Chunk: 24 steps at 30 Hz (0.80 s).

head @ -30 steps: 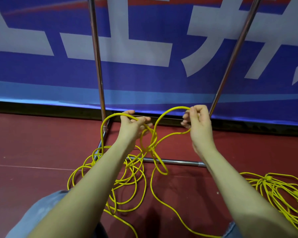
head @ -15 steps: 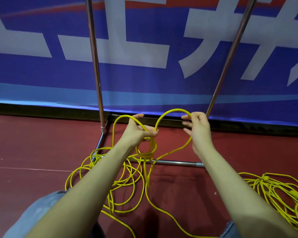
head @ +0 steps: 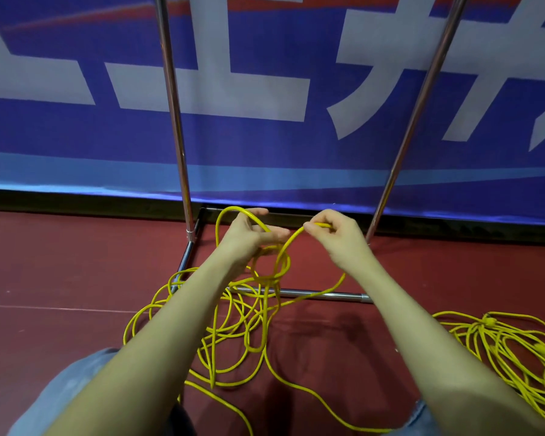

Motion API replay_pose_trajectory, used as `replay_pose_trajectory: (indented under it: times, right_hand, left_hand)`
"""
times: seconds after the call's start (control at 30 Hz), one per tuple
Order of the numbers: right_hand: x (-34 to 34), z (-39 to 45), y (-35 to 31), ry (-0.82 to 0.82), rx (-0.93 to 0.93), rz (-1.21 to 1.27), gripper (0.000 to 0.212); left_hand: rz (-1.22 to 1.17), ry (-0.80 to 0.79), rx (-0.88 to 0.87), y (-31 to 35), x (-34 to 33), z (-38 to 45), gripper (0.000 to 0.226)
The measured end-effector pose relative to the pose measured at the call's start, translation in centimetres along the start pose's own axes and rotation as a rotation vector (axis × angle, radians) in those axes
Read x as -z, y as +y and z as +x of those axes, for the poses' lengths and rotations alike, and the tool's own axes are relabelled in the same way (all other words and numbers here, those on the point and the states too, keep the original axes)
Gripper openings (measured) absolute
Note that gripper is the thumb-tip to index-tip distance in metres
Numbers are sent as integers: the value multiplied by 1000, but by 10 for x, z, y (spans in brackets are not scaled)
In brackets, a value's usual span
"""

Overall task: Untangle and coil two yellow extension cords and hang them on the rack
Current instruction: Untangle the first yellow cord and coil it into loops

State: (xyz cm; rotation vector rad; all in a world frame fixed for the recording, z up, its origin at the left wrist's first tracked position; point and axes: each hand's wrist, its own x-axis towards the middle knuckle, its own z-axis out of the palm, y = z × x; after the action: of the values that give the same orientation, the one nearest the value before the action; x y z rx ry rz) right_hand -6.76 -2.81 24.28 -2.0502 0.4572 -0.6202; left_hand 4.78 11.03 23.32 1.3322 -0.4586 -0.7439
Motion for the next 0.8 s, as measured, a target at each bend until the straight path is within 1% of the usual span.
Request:
replay_pose_trajectory:
  times: [0.07, 0.17, 0.23, 0.27, 0.37, 0.43, 0.53, 0.6, 0.63, 0.67, 0.73, 0.77, 0.8]
  right_hand:
    - [5, 1, -5, 123, 10, 141, 20]
    - [15, 4, -9, 348, 7, 296, 24]
    - [19, 6, -9, 446, -6, 381, 24]
    - [20, 6, -8, 479, -19, 428, 26]
    - [21, 6, -4, 531, -84, 522, 26]
    - [21, 6, -1, 532, -142, 550, 26]
    - [20, 6, 3, 494, -216, 545, 26]
    - [20, 5, 6, 472, -228, 433, 22]
    - [20, 4, 8, 460, -200, 309, 18]
    - [20, 4, 10, 430, -162, 164, 21]
    - [21, 3, 7, 325, -86, -112, 42]
    - [20, 2, 4, 249, -49, -206, 48]
    - [17, 1, 0, 166, -7, -270, 49]
  left_hand:
    - [-65, 34, 1, 1, 4, 2, 48]
    - [-60, 46, 17, -3, 5, 3, 39]
    - [-49, 27, 48, -8, 3, 2, 40]
    - [-41, 6, 65, -10, 2, 2, 44]
    - [48, -88, 77, -15, 0, 1, 66]
    - [127, -129, 68, -16, -1, 1, 75]
    - [149, -81, 44, -17, -1, 0, 76]
    - [136, -53, 39, -15, 3, 1, 74]
    - [137, -52, 41, -14, 4, 1, 73]
    - [144, -60, 44, -12, 5, 1, 73]
    - [164, -88, 44, -9, 3, 0, 72]
    - [171, -100, 40, -7, 1, -1, 71]
    - [172, -109, 34, -6, -1, -2, 70]
